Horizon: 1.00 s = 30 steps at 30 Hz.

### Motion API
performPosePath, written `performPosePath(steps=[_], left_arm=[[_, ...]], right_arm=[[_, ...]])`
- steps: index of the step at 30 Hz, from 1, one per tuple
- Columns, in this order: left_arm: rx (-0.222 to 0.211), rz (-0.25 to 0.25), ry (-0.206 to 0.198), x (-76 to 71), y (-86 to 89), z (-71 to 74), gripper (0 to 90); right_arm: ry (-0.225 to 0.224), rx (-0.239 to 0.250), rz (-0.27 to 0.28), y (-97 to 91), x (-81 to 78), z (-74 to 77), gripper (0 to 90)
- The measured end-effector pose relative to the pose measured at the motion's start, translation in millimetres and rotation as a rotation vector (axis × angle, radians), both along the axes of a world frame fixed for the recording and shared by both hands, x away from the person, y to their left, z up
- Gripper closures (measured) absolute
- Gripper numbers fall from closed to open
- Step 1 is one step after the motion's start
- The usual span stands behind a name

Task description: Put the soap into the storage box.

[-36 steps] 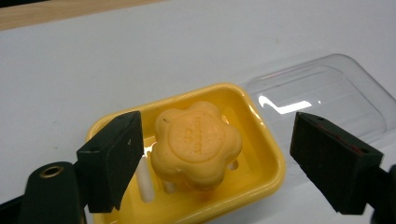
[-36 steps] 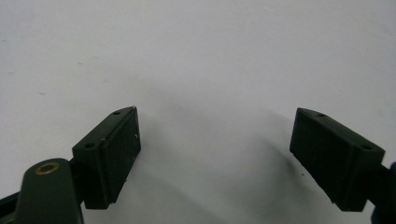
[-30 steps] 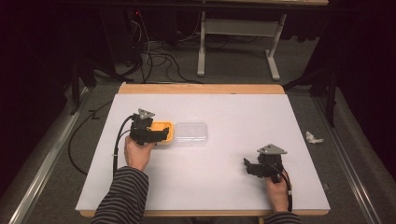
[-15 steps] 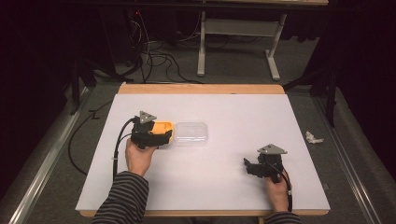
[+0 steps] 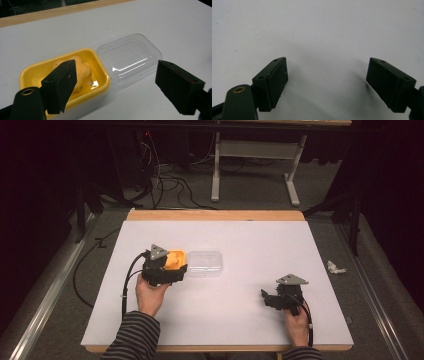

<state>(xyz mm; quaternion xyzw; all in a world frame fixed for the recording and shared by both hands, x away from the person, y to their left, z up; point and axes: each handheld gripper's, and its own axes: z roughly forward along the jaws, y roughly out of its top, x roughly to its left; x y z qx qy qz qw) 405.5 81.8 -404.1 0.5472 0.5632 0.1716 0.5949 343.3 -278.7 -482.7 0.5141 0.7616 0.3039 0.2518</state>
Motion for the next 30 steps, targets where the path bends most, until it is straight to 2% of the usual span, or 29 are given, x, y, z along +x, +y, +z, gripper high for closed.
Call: performPosePath(steps=[10,12,13,14,21,30], left_arm=[[0.015,-0.029,-0.021,-13.8,-7.4,-3.0,18.2],[0.001,-0.029,-0.024,-16.0,-9.0,-3.2,18.2],[0.013,-0.036,-0.023,-17.2,-8.7,-3.6,18.2],[-0.001,-0.032,-0.027,-18.1,-10.1,-3.6,18.2],[0.020,-0.053,-0.045,-25.0,-14.1,-4.1,18.1],[0.001,-0.061,-0.048,-32.2,-18.8,-6.6,18.1]], right_arm=[[-0.008,-0.010,0.000,0.8,-0.9,0.2,17.8],[-0.008,-0.007,0.001,0.5,-1.0,0.3,18.3],[-0.007,-0.007,0.000,0.5,-1.1,0.4,18.4],[-0.007,-0.007,0.001,0.4,-1.1,0.4,18.6],[-0.017,0.011,-0.006,-0.9,-2.2,0.9,20.9],[-0.028,0.030,-0.001,-1.8,-3.6,1.4,20.9]])
